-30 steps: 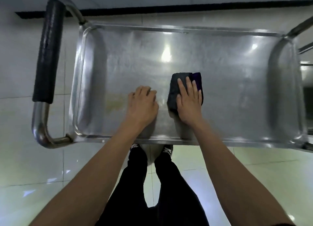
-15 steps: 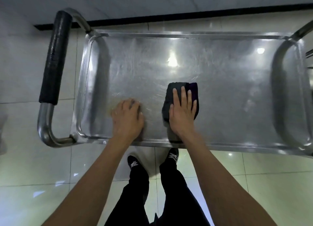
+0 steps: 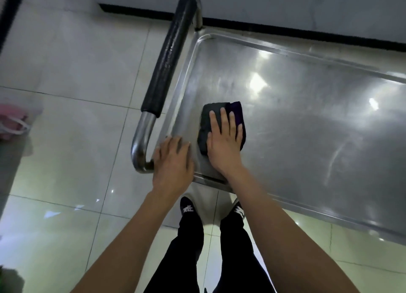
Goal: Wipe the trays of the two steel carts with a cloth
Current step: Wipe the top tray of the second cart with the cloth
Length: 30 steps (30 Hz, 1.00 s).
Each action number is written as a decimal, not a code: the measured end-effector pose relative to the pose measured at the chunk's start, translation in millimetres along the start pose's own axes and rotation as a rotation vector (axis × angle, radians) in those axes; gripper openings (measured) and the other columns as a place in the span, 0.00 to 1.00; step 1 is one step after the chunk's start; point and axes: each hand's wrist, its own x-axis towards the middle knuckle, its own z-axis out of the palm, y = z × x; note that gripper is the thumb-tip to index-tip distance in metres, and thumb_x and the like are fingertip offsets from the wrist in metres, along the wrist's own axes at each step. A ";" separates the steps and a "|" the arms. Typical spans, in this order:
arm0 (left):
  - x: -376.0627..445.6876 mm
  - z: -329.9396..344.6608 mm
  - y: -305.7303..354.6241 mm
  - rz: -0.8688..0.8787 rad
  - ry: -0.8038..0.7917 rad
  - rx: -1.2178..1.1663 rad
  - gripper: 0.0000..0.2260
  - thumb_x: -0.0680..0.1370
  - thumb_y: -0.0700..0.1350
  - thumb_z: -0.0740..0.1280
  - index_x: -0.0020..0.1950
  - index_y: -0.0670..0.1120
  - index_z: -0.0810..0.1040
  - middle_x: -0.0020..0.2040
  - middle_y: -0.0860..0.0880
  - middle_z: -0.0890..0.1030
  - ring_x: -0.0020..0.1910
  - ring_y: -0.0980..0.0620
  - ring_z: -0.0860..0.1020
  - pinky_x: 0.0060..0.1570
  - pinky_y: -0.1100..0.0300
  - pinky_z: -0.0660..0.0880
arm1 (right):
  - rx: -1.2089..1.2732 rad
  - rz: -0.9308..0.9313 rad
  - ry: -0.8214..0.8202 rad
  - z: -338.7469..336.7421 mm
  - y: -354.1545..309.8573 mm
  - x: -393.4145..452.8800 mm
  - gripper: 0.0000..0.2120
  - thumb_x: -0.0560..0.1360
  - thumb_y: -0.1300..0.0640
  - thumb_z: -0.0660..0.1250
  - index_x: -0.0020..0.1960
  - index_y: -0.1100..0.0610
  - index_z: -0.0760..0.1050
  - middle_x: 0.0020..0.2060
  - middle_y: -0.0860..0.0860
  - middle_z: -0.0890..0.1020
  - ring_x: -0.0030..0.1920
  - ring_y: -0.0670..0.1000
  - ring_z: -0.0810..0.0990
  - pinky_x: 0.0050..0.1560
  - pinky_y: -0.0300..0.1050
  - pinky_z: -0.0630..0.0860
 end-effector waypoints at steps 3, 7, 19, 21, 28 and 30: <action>-10.8 4.3 -12.9 0.020 0.018 -0.009 0.18 0.81 0.48 0.60 0.70 0.46 0.71 0.73 0.45 0.68 0.76 0.43 0.60 0.72 0.44 0.63 | 0.016 -0.039 -0.030 3.0 -24.3 19.4 0.28 0.84 0.52 0.50 0.82 0.48 0.45 0.81 0.51 0.44 0.80 0.54 0.39 0.78 0.60 0.37; -19.3 16.0 -19.9 0.038 0.016 0.031 0.17 0.81 0.48 0.60 0.68 0.45 0.73 0.70 0.45 0.70 0.75 0.44 0.62 0.73 0.48 0.61 | 0.054 -0.135 -0.073 5.4 -53.0 42.6 0.27 0.84 0.52 0.51 0.81 0.45 0.48 0.81 0.48 0.47 0.80 0.52 0.40 0.77 0.58 0.37; -9.6 16.3 -10.7 0.076 0.051 0.089 0.12 0.77 0.48 0.63 0.59 0.48 0.77 0.61 0.47 0.75 0.64 0.44 0.70 0.66 0.44 0.65 | 0.109 -0.136 -0.058 -5.7 -20.2 19.3 0.26 0.85 0.52 0.50 0.81 0.45 0.51 0.81 0.48 0.49 0.80 0.51 0.42 0.78 0.56 0.39; -6.7 14.2 0.5 0.054 0.048 0.092 0.12 0.78 0.48 0.62 0.59 0.48 0.76 0.60 0.47 0.75 0.64 0.44 0.70 0.67 0.43 0.64 | 0.096 -0.110 -0.047 -9.5 -0.6 5.4 0.25 0.85 0.52 0.50 0.81 0.45 0.50 0.81 0.48 0.48 0.80 0.51 0.42 0.79 0.56 0.40; 21.8 9.6 72.7 0.095 0.088 -0.016 0.11 0.80 0.45 0.61 0.60 0.46 0.78 0.62 0.46 0.75 0.62 0.43 0.72 0.62 0.43 0.69 | 0.097 0.005 -0.001 -32.1 102.9 -58.4 0.25 0.84 0.50 0.48 0.81 0.43 0.49 0.81 0.47 0.47 0.80 0.50 0.41 0.79 0.56 0.41; 37.5 10.0 99.3 0.183 0.069 0.004 0.14 0.80 0.45 0.60 0.63 0.46 0.77 0.66 0.45 0.74 0.66 0.43 0.70 0.63 0.43 0.69 | 0.100 0.059 0.010 -40.8 135.8 -77.0 0.26 0.84 0.49 0.48 0.81 0.43 0.48 0.81 0.46 0.47 0.80 0.49 0.40 0.79 0.56 0.41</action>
